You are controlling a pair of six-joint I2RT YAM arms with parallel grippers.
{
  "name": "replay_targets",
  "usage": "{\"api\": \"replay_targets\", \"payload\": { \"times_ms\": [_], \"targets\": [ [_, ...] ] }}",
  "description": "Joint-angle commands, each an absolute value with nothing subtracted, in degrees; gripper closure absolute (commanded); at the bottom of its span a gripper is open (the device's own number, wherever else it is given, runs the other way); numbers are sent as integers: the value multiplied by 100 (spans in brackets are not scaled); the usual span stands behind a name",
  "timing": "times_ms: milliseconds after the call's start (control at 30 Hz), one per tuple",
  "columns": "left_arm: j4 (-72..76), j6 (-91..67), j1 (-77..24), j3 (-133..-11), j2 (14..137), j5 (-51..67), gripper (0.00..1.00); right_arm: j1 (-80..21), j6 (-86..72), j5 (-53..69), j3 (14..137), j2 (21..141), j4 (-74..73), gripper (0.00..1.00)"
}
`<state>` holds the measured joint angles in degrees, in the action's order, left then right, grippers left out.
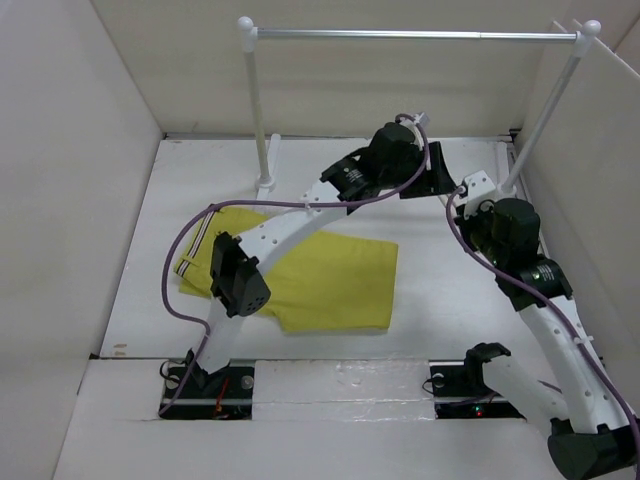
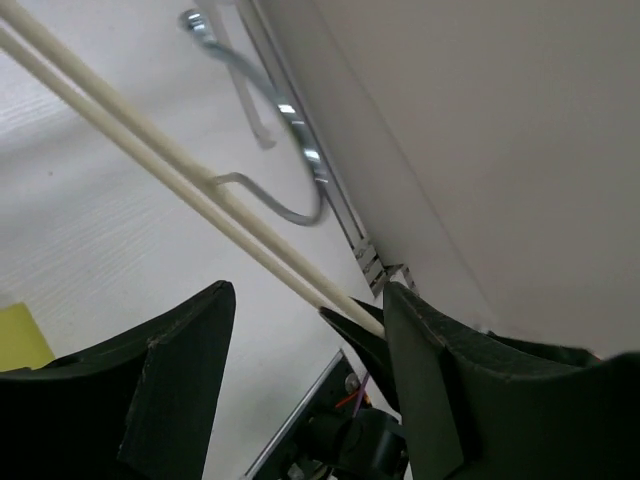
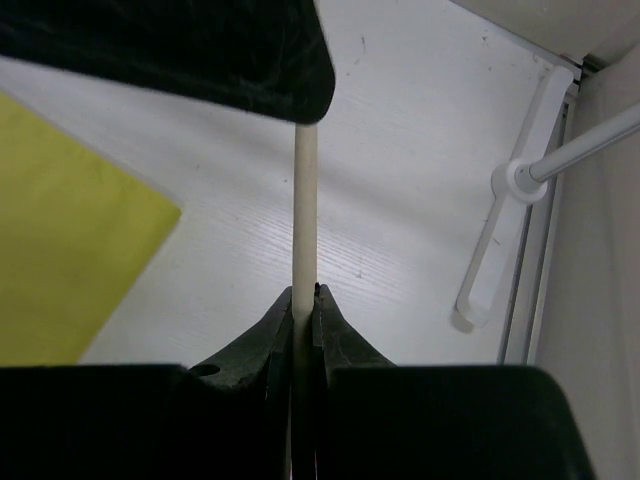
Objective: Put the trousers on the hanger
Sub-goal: Place trousers on hanger
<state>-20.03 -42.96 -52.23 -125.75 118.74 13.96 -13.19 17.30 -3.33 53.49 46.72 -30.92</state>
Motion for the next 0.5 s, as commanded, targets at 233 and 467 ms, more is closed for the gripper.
{"api": "replay_targets", "payload": {
  "times_ms": [233,467],
  "targets": [
    [-1978,-4781,-5247,-12876,12023,1380,60,-1731,1573,-773,5309,4412,-2865,100],
    [-1889,-4878,-5299,-12735,12199,1433,55,-2327,1310,-1106,5045,4334,-2918,100]
  ]
}}
